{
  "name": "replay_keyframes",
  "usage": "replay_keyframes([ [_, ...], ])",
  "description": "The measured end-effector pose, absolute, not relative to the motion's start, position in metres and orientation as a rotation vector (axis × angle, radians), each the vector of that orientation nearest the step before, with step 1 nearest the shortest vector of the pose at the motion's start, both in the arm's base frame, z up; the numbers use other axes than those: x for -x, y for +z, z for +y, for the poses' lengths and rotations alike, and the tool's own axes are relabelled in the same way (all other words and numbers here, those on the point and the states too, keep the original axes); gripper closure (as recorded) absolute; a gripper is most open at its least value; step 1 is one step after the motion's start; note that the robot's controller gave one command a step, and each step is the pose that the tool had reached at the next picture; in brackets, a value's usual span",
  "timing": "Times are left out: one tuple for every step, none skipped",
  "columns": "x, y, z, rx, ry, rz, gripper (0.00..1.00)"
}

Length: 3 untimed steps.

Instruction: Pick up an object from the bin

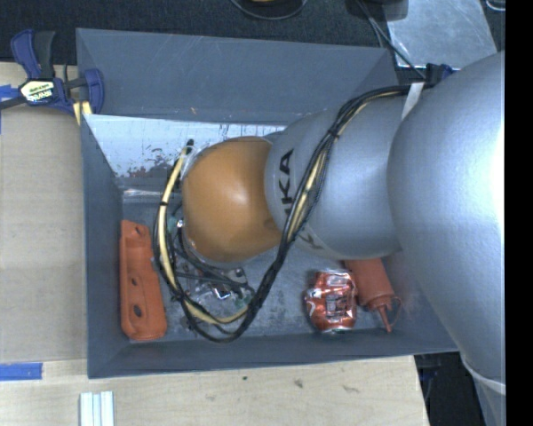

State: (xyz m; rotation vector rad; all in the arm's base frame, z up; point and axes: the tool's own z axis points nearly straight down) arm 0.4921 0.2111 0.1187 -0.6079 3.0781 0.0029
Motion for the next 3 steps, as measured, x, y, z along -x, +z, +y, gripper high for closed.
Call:
replay_keyframes([
  [-0.503, 0.100, 0.134, 0.378, -0.003, 3.130, 0.00],
  [-0.534, 0.073, 0.186, 1.463, 0.000, 2.773, 0.00],
  [-0.507, 0.073, 0.196, 0.736, -0.001, 3.054, 1.00],
])
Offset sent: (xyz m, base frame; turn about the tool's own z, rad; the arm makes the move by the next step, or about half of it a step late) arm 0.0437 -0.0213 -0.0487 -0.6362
